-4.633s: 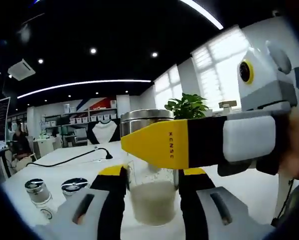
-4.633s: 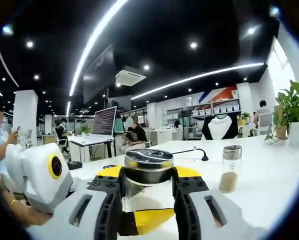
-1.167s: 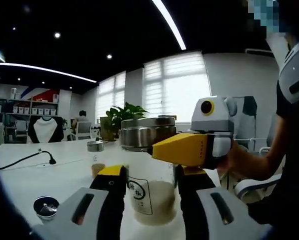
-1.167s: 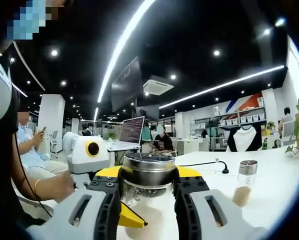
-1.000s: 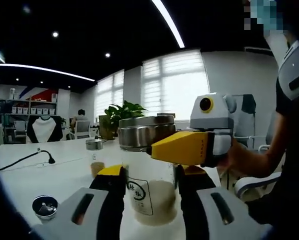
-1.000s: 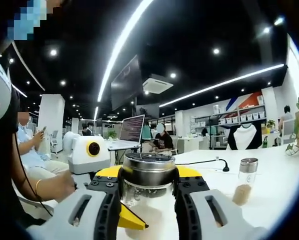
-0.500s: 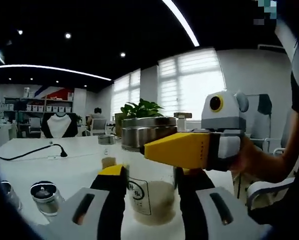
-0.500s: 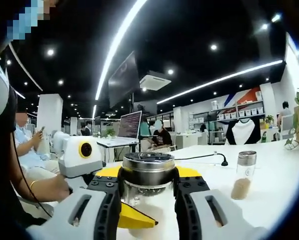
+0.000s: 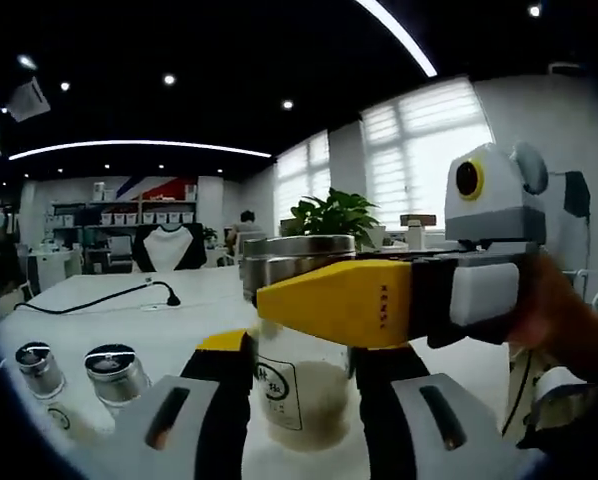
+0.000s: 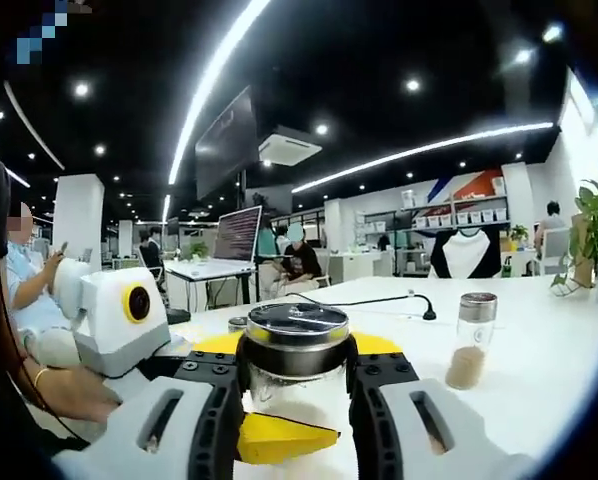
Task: Rotate the seasoning bottle until the label or dispensing opening points toward the visible target arrow and the bottle remains upright within the marked orientation range
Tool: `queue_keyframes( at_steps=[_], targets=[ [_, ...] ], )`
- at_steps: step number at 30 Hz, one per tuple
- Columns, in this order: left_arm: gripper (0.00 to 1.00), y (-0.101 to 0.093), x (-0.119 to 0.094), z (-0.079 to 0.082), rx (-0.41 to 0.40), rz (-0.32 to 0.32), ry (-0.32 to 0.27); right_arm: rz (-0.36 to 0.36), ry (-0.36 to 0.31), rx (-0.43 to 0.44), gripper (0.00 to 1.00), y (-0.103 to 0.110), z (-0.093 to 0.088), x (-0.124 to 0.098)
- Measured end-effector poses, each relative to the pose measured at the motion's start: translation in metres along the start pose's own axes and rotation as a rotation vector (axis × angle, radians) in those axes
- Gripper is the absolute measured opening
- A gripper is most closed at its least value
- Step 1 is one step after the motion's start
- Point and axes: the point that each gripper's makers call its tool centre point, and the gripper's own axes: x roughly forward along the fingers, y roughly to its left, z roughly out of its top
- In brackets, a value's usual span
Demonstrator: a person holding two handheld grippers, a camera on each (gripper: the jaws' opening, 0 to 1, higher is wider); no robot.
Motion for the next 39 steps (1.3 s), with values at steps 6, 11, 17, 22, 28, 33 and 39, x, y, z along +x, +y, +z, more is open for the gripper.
queue_keyframes(
  at_steps=[6, 11, 17, 22, 28, 33, 39],
  targets=[
    [0.42, 0.005, -0.001, 0.005, 0.017, 0.100, -0.035, -0.028, -0.020, 0.047, 0.38, -0.001, 0.007, 0.004],
    [0.42, 0.010, -0.002, 0.005, 0.028, 0.172, -0.043, -0.059, -0.020, 0.043, 0.39, 0.002, 0.007, 0.009],
    [0.42, 0.016, 0.000, -0.006, 0.010, 0.212, 0.013, -0.090, 0.026, 0.028, 0.40, -0.001, -0.004, 0.017],
    [0.42, 0.015, 0.001, -0.006, 0.021, 0.206, 0.023, -0.117, 0.026, 0.034, 0.39, -0.004, -0.005, 0.016],
    [0.42, 0.015, 0.001, -0.010, -0.020, 0.211, 0.031, -0.126, 0.040, 0.009, 0.39, -0.004, -0.009, 0.017],
    [0.43, 0.013, 0.002, -0.008, -0.005, 0.186, 0.029, -0.130, 0.015, 0.002, 0.39, -0.003, -0.006, 0.013],
    [0.42, 0.002, 0.004, -0.013, 0.007, 0.035, 0.041, -0.099, 0.006, 0.027, 0.38, -0.007, -0.012, 0.002]
  ],
)
